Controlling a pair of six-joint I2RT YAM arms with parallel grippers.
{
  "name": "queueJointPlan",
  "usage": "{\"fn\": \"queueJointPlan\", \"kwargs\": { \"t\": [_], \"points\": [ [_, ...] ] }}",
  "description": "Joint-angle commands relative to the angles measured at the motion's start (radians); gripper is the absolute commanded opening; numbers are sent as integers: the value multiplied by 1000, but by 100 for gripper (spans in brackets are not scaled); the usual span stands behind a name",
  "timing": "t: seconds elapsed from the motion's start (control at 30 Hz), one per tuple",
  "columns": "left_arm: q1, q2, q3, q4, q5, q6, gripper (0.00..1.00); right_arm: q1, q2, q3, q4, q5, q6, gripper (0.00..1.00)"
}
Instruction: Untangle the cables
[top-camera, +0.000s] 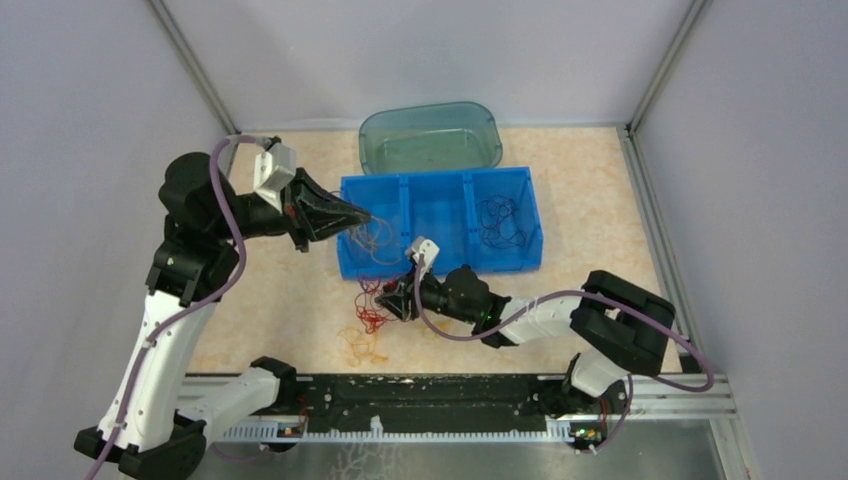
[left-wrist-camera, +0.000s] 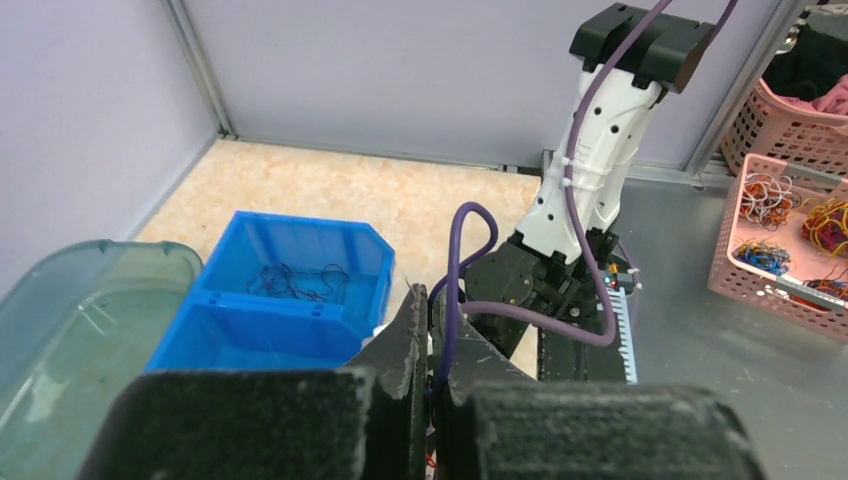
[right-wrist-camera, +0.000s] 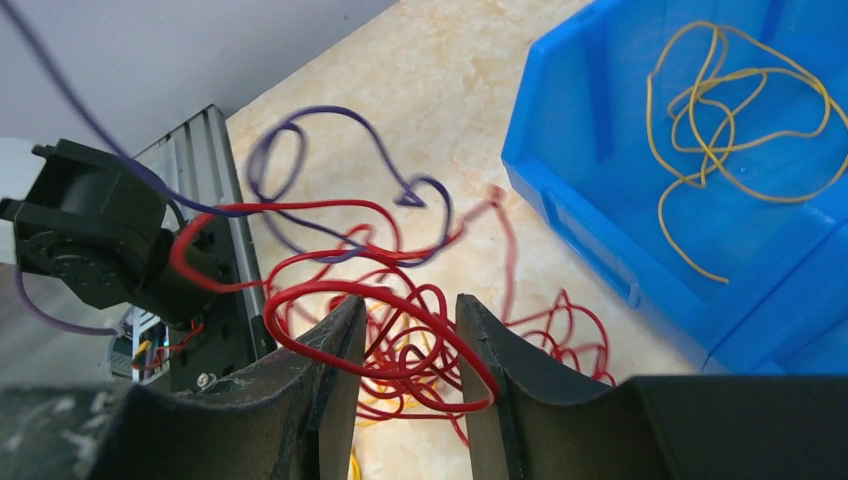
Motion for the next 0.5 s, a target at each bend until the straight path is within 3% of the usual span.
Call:
{"fn": "queueJointPlan", "kwargs": {
  "t": [0.0, 0.1, 0.2, 0.3, 0.47],
  "points": [
    [-3, 13, 118, 3, -11, 23, 0, 19, 38, -32, 122, 15, 42, 39],
    [-3, 20, 154, -4, -18, 33, 1, 24, 40, -48, 132, 15, 50, 41],
    [-2, 7, 126, -30, -18, 50, 1, 24, -57, -70, 82, 47, 22, 57],
    [-3, -22, 73, -50, -29, 86, 1, 24, -236, -54, -65, 64, -41, 71],
    [-2, -48, 0, -73, -46, 151, 1, 24, -432, 41, -354, -4, -133, 77]
  ]
}}
